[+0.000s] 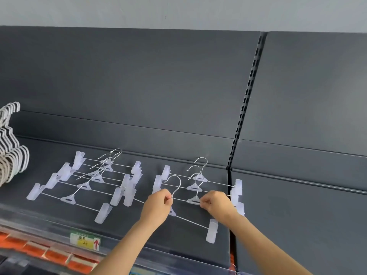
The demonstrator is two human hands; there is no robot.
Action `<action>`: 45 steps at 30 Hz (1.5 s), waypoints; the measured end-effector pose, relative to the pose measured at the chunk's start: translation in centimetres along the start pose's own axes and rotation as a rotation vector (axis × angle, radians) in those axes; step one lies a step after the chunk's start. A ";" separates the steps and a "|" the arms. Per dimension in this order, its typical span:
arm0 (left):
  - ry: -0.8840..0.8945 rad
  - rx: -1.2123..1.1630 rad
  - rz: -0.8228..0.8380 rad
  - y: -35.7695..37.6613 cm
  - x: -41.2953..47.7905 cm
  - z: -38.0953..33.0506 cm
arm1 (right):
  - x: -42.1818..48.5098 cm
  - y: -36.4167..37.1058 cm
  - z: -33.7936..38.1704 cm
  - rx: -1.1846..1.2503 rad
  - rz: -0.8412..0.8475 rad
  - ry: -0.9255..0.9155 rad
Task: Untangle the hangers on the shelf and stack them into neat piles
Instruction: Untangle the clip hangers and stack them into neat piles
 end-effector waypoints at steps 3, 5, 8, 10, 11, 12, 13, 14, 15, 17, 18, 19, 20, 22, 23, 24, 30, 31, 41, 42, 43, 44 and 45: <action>0.001 -0.009 0.018 0.5 -0.1 -0.5 | 0.1 0.0 -0.3 0.012 0.032 0.001; 0.008 -0.016 0.033 0.9 -0.4 -0.8 | 0.3 -0.1 -0.5 0.010 0.032 -0.015; 0.020 -0.018 0.039 1.5 -0.4 -1.3 | 0.4 -0.5 -0.6 0.037 0.016 -0.007; 0.026 -0.020 0.037 1.8 -0.4 -1.7 | 0.2 -1.1 -1.1 0.061 -0.037 0.015; 0.028 -0.020 0.040 2.0 -0.4 -2.0 | 0.0 -1.6 -1.4 0.065 -0.065 0.013; 0.028 -0.020 0.045 2.2 -0.4 -2.2 | -0.3 -2.1 -1.7 0.062 -0.094 0.010; 0.028 -0.021 0.051 2.4 -0.5 -2.4 | -0.8 -2.6 -2.0 0.057 -0.119 0.006; 0.027 -0.024 0.057 2.7 -0.5 -2.7 | -1.4 -3.1 -2.3 0.050 -0.139 -0.003; 0.027 -0.027 0.063 3.0 -0.6 -2.9 | -2.0 -3.5 -2.7 0.043 -0.154 -0.018; 0.021 -0.038 0.079 3.5 -0.7 -3.4 | -3.4 -4.1 -3.4 0.028 -0.160 -0.038; 0.017 -0.047 0.091 3.8 -0.8 -3.7 | -4.1 -4.4 -3.8 0.006 -0.146 -0.043; 0.012 -0.057 0.106 4.0 -0.8 -4.0 | -4.7 -4.5 -4.1 -0.028 -0.125 -0.050; 0.006 -0.066 0.122 4.1 -0.8 -4.3 | -5.2 -4.6 -4.5 -0.075 -0.098 -0.056; 0.001 -0.070 0.156 4.4 -0.9 -5.0 | -5.9 -4.7 -5.0 -0.175 -0.062 -0.072; 0.003 -0.060 0.172 4.5 -0.9 -5.3 | -6.1 -4.7 -5.1 -0.219 -0.059 -0.082; 0.007 -0.043 0.182 4.6 -0.9 -5.5 | -6.2 -4.8 -5.1 -0.253 -0.059 -0.086; 0.005 0.036 0.138 3.9 -0.7 -5.0 | -6.4 -4.6 -4.8 -0.025 -0.117 -0.039; 0.002 0.028 0.139 3.8 -0.9 -4.9 | -6.0 -5.0 -5.0 0.057 -0.192 0.034; 0.009 0.006 0.150 3.3 -1.3 -4.2 | -3.4 -5.1 -7.1 0.216 -0.100 0.442; 0.004 0.005 0.145 3.1 -1.2 -4.0 | -3.4 -4.9 -6.8 0.251 -0.101 0.459; -0.002 0.000 0.138 2.9 -1.1 -3.8 | -3.4 -4.7 -6.6 0.284 -0.107 0.475; -0.006 -0.006 0.132 2.8 -1.0 -3.7 | -3.3 -4.6 -6.4 0.310 -0.116 0.492; -0.010 -0.015 0.127 2.6 -1.0 -3.7 | -3.1 -4.6 -6.4 0.334 -0.127 0.511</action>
Point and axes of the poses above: each hand's wrist, its own x-axis towards the middle knuckle, its own y-axis out of the palm, z = x × y, the point moved 1 cm from there along x, towards the middle knuckle, and after that the axes turned 15 degrees about -z, right-handed, at the moved point
